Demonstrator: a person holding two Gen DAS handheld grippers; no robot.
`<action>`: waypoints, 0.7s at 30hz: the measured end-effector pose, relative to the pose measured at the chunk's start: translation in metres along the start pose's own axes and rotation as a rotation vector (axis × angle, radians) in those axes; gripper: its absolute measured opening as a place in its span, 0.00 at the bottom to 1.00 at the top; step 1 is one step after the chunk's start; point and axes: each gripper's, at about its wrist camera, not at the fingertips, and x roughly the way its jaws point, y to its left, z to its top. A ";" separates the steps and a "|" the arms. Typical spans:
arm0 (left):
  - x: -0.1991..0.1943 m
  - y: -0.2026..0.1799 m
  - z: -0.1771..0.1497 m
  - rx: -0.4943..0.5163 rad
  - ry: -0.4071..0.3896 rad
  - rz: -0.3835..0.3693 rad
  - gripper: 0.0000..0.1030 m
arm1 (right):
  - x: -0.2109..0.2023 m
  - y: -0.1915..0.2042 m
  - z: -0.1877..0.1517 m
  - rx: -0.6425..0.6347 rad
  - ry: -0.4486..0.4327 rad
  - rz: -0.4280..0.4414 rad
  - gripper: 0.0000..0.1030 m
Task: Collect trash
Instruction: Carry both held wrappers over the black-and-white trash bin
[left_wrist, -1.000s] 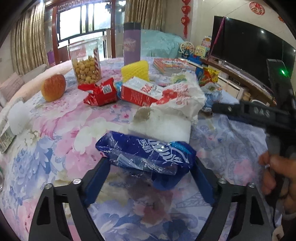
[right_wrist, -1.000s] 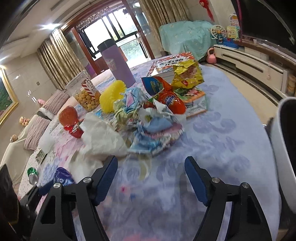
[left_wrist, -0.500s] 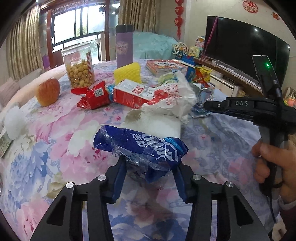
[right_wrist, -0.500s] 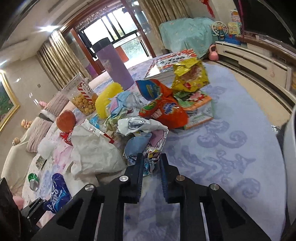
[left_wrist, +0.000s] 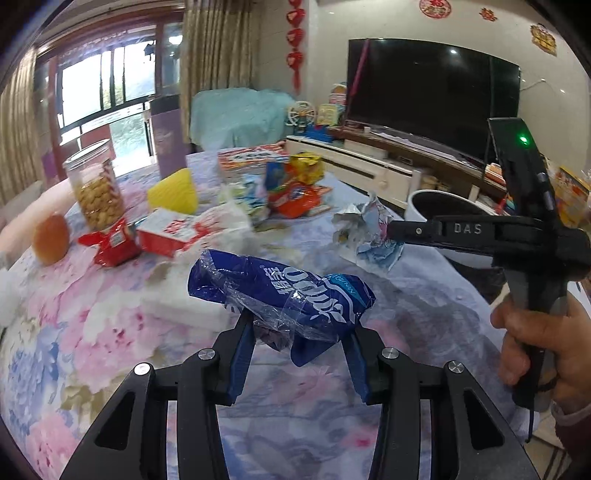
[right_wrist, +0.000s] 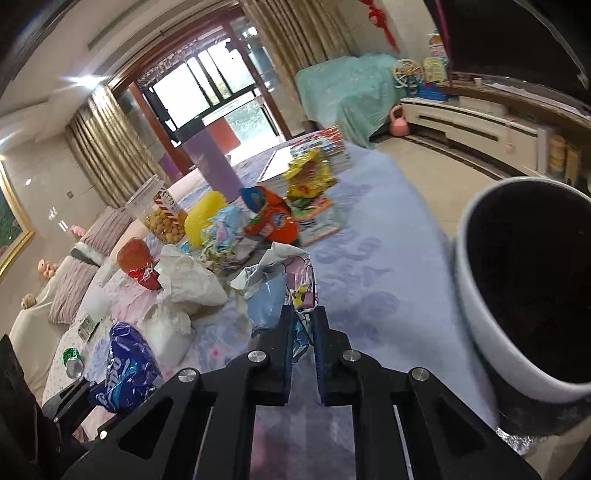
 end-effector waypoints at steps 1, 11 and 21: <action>0.000 -0.002 0.001 0.003 0.002 -0.006 0.42 | -0.004 -0.003 -0.001 0.010 -0.003 0.001 0.09; 0.022 -0.033 0.019 0.055 0.014 -0.058 0.42 | -0.045 -0.035 -0.007 0.066 -0.062 -0.030 0.09; 0.049 -0.065 0.037 0.094 0.032 -0.115 0.42 | -0.078 -0.062 -0.008 0.108 -0.112 -0.075 0.05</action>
